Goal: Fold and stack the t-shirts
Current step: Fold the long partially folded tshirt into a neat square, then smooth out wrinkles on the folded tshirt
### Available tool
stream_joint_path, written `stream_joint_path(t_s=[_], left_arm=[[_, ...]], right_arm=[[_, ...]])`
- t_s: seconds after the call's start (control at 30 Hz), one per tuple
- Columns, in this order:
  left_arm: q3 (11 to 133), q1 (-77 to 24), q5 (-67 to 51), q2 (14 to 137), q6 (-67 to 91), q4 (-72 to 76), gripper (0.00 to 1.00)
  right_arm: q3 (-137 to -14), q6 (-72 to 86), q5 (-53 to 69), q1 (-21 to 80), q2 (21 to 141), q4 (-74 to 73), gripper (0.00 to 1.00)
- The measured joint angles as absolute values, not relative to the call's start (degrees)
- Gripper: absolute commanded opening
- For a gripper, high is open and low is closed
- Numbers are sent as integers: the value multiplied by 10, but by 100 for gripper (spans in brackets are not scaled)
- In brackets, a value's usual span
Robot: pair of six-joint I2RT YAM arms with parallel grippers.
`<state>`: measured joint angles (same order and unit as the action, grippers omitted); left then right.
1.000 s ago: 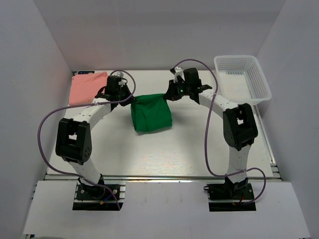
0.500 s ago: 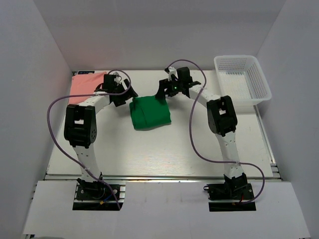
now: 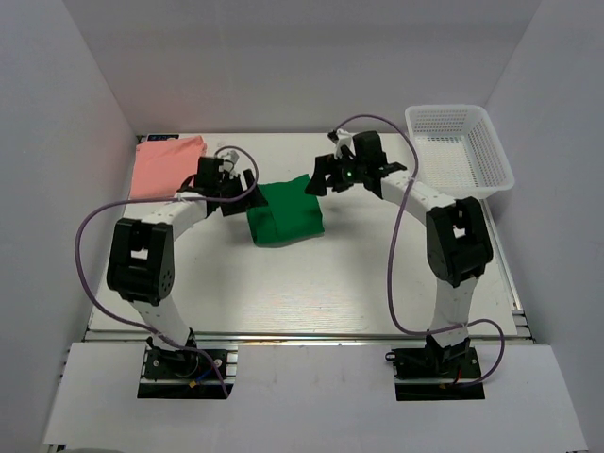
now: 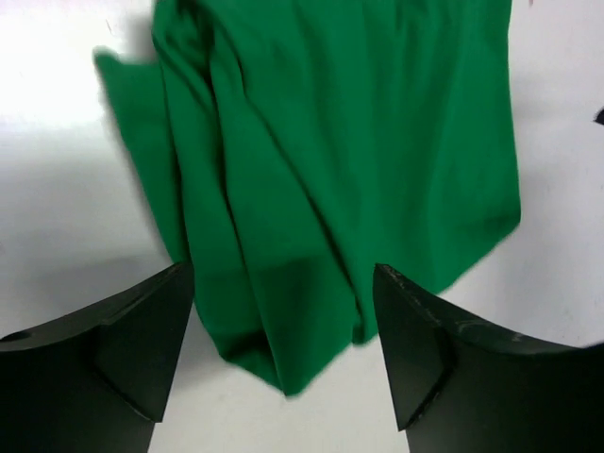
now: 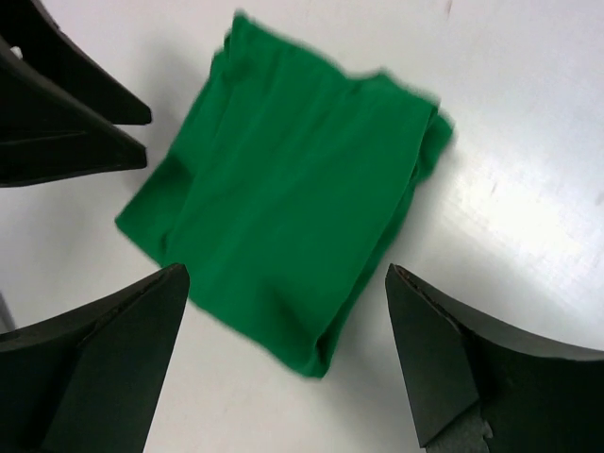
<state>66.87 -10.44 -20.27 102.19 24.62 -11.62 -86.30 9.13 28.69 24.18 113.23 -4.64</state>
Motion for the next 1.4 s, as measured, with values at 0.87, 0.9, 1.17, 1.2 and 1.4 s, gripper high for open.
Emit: stream_joint_path(t_s=[0.87,0.9,1.17,1.2,1.4], left_arm=[[696,-143,-143,1068,223,-121,36],[702,-143,-143,1076,222,-120,25],[724,-140,-140,1122,218,-131,0],[724,-140,-139,1120,217,-131,0],[654,-140,-119,1033,212,-104,0]], right_arm=[[-858,161,302,243,1226,-39,81],[-864,162,303,243,1231,-39,78],[-905,172,320,243,1264,-30,7],[-909,172,322,243,1267,-29,6],[-910,180,324,243,1268,-25,0]])
